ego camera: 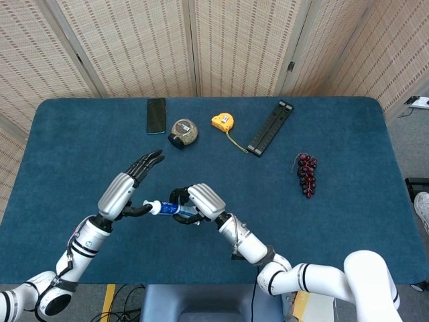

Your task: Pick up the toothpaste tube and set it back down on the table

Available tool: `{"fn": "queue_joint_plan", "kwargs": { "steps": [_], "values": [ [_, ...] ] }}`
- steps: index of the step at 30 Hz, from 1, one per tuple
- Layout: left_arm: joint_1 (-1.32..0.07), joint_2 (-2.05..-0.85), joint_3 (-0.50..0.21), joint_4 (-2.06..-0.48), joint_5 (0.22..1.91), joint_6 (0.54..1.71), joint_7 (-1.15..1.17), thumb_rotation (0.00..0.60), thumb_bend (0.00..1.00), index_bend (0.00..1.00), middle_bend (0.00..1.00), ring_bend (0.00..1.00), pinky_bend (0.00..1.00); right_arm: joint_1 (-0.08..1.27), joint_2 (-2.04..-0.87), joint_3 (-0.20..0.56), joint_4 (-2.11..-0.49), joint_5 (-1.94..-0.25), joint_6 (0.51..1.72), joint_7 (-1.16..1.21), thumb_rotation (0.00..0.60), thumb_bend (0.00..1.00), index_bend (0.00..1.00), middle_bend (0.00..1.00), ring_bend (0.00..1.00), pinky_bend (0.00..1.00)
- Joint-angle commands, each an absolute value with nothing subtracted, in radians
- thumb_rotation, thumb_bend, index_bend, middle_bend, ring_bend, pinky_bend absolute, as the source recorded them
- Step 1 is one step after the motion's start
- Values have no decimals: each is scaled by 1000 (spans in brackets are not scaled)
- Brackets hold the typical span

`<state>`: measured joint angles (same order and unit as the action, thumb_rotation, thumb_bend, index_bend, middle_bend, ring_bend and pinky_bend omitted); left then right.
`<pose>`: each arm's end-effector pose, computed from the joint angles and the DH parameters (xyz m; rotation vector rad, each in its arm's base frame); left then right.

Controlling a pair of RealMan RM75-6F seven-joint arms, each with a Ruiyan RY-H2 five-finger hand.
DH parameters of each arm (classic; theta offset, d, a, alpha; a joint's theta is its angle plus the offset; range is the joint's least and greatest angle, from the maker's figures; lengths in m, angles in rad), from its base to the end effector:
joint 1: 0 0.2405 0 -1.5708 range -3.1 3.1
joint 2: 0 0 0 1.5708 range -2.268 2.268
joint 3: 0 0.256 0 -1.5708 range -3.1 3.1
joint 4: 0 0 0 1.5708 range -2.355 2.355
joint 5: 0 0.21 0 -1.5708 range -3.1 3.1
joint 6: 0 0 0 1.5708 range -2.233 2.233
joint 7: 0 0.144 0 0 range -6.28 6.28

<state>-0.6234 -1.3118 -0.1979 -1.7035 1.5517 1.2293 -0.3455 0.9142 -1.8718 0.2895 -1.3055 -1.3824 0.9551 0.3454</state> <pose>-0.1158 0.3091 0.0808 -1.7252 -1.1520 -1.6721 -0.0140 -0.3291 -0.0867 1.8848 -1.4725 1.6336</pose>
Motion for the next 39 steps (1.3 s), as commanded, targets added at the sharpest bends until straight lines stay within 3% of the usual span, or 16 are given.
{"fn": "queue_joint_plan", "kwargs": {
  "steps": [1, 12, 39],
  "values": [
    [-638, -1340, -197, -1675, 1567, 1233, -295, 0, 0, 0, 40, 34, 136, 923, -1873, 299, -1324, -1365, 941, 326, 600, 589, 685, 662, 521, 469],
    [-661, -1388, -187, -1609, 1590, 1241, -202, 0, 0, 0, 41, 34, 134, 922, -1873, 314, -1367, -1333, 946, 288, 600, 610, 691, 666, 528, 469],
    [-698, -1364, -166, -1659, 1572, 1179, -87, 0, 0, 0, 40, 29, 131, 928, -1873, 332, -1385, -1323, 958, 277, 600, 652, 748, 728, 568, 469]
  ]
}}
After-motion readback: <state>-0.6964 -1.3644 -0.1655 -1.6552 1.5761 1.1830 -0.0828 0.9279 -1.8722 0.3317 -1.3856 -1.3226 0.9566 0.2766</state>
